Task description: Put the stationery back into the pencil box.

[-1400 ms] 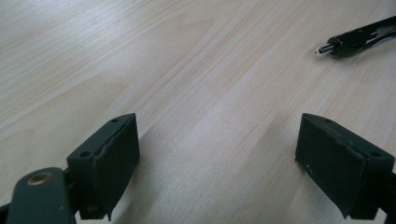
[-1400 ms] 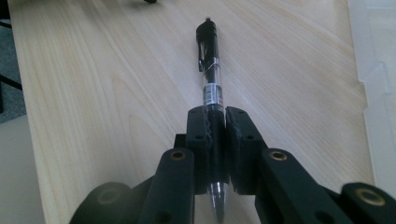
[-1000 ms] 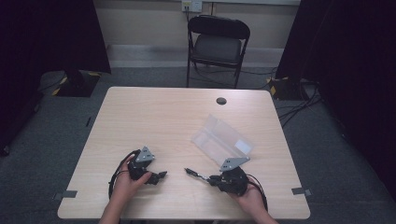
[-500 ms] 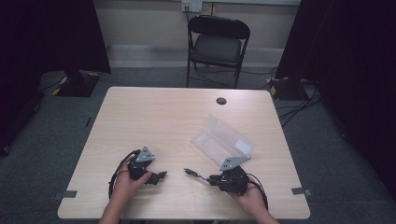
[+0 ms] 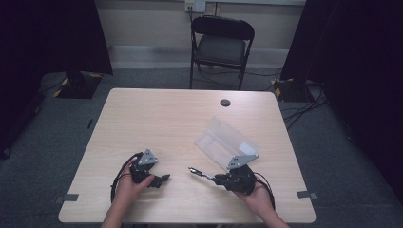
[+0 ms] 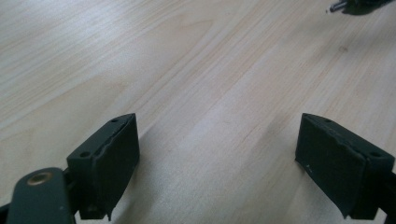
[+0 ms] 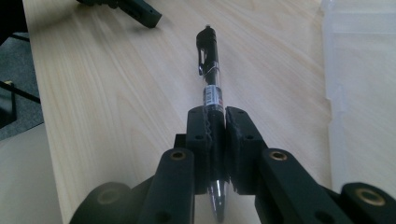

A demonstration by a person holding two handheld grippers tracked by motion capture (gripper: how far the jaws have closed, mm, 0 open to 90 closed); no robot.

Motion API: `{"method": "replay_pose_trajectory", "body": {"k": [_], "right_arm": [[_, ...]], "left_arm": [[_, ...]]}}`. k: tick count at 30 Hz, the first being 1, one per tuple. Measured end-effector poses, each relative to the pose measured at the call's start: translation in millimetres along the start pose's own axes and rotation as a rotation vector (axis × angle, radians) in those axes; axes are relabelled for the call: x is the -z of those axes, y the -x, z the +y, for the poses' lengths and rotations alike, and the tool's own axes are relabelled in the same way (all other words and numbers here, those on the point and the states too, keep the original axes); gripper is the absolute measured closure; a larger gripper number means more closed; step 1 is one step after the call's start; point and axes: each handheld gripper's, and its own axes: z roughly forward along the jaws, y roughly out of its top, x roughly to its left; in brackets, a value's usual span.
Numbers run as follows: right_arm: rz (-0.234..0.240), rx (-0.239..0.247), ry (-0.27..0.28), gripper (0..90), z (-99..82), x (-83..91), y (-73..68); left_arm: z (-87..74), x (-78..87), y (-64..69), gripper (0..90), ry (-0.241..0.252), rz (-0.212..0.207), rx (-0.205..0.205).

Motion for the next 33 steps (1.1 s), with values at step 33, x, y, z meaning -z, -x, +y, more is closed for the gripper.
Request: {"method": "replay_pose_trajectory", "body": {"k": [33], "right_arm": [[-0.018, -0.034, -0.005, 80.8, 11.3, 13.0, 24.2]], "left_arm": [[0.0, 0.0, 0.1, 13.4, 0.0, 0.0, 0.0]]}}
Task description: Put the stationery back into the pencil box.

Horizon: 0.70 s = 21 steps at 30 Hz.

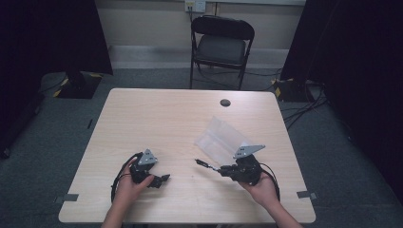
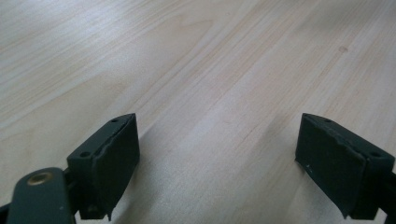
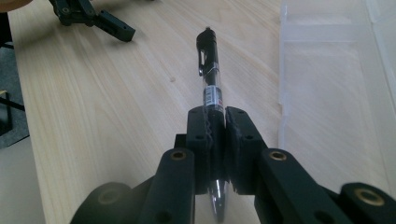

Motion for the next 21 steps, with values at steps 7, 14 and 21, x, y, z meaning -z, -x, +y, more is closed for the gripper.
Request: {"method": "replay_pose_trajectory", "body": {"k": [7, 14, 21], "right_arm": [[0.0, -0.006, 0.006, 80.9, -3.3, -3.5, -0.9], [-0.012, -0.01, 0.029, 80.9, -2.4, 2.0, 3.2], [-0.031, -0.015, 0.051, 80.9, 1.1, 7.1, 7.9]], "left_arm": [[-0.1, 0.1, 0.4, 13.7, 0.002, 0.003, -0.002], [-0.1, 0.1, 0.3, 13.7, 0.002, 0.003, -0.002], [-0.1, 0.1, 0.3, 13.7, 0.002, 0.003, -0.002]]}}
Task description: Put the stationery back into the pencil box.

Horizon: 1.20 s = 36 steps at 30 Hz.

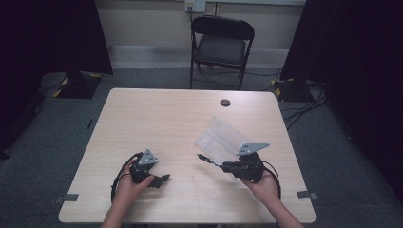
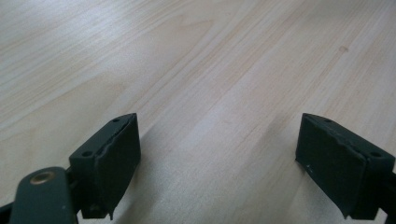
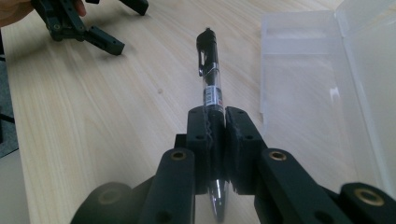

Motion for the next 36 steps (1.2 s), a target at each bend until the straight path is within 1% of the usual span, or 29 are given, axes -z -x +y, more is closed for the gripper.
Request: {"method": "replay_pose_trajectory", "body": {"k": [6, 17, 31, 36], "right_arm": [[-0.015, 0.0, -0.003, 80.9, 1.3, 0.6, 5.3], [-0.05, -0.021, -0.004, 80.9, 1.2, 2.9, 18.9], [-0.079, -0.032, -0.005, 80.9, -0.4, 7.6, 26.2], [-0.086, -0.032, -0.006, 80.9, -0.7, 6.4, 27.4]], "left_arm": [[0.0, 0.0, 0.0, 13.7, 0.0, 0.0, 0.0], [0.0, 0.0, 0.0, 13.7, 0.0, 0.0, 0.0], [0.0, 0.0, 0.0, 13.7, 0.0, 0.0, 0.0], [0.0, 0.0, 0.0, 13.7, 0.0, 0.0, 0.0]]}}
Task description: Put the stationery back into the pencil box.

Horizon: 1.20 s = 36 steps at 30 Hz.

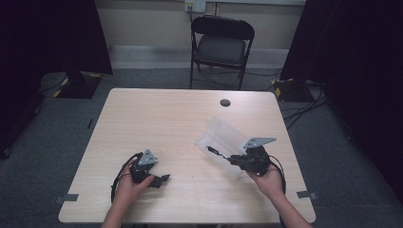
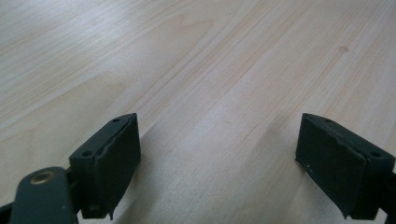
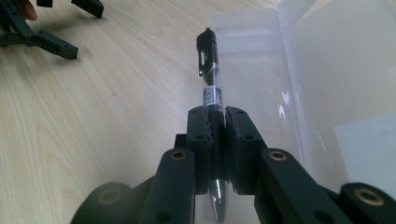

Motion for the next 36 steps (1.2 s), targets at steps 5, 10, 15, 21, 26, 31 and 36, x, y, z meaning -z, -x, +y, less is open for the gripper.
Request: {"method": "replay_pose_trajectory", "body": {"k": [5, 10, 15, 21, 26, 31, 36], "right_arm": [[-0.008, -0.006, -0.004, 80.9, -0.3, -2.4, 1.6], [-0.017, -0.009, 0.0, 80.9, -1.5, -4.3, 3.6], [-0.04, -0.02, -0.009, 80.9, -4.0, -5.7, 6.2], [-0.051, -0.03, -0.015, 80.8, -7.6, -9.5, 11.4], [-0.061, -0.037, -0.017, 80.8, -10.3, -12.6, 14.7], [-0.062, -0.041, -0.025, 80.8, -13.5, -15.9, 17.4], [-0.064, -0.037, -0.035, 80.8, -13.5, -19.2, 16.1]], "left_arm": [[0.0, 0.0, 0.0, 13.7, 0.0, 0.0, 0.0], [0.0, 0.0, 0.0, 13.7, 0.0, 0.0, 0.0], [0.0, 0.0, 0.0, 13.7, 0.0, 0.0, 0.001], [0.0, 0.0, 0.2, 13.8, 0.001, 0.0, 0.001], [0.0, 0.0, 0.1, 13.8, 0.001, 0.0, 0.0], [0.0, 0.0, 0.1, 13.8, 0.001, 0.0, 0.001], [0.0, 0.0, 0.1, 13.8, 0.001, 0.0, 0.001]]}}
